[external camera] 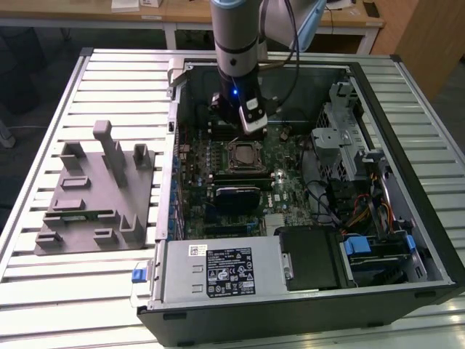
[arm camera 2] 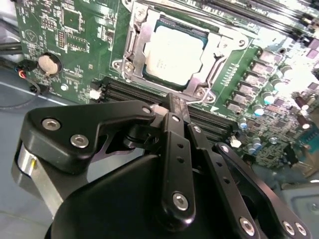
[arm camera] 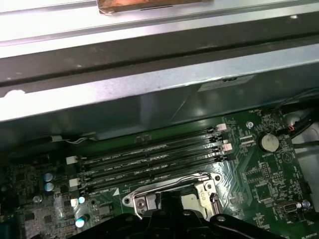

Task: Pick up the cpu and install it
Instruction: 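Install the first cpu locking lever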

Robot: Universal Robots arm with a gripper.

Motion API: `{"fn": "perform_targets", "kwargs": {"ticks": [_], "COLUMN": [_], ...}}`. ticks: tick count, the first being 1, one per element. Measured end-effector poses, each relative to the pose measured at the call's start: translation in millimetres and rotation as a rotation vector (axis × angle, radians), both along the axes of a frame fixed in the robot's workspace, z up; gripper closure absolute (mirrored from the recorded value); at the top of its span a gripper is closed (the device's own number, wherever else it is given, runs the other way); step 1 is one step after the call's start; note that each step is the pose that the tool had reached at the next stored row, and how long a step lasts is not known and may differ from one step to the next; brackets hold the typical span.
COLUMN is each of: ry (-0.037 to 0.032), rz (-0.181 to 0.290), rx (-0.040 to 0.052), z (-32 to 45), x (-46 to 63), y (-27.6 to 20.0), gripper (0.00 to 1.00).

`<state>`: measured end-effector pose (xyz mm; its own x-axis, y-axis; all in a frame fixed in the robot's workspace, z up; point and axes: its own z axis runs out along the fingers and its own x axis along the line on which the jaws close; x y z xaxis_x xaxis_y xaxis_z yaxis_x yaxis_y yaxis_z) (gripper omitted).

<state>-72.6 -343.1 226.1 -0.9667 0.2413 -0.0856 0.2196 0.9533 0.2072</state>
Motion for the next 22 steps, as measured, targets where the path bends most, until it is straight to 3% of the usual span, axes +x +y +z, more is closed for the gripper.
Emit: {"fn": "perform_targets", "kwargs": {"ticks": [6, 12, 13, 16, 22], "ry": [-0.0272, -0.0698, -0.0739, -0.0744, -0.0745], "rz": [-0.021, -0.034, -0.035, -0.037, -0.048], "rx": [0.0, 0.0007, 0.0014, 0.0022, 0.0018], "z": [-2.6, -3.9, -4.4, -5.2, -6.5], "x": [1.2, 1.3, 1.3, 1.3, 0.9], "y": [0.0, 0.0, 0.1, 0.9, 7.0], "gripper": [0.89, 0.89, 0.89, 0.89, 0.89]}}
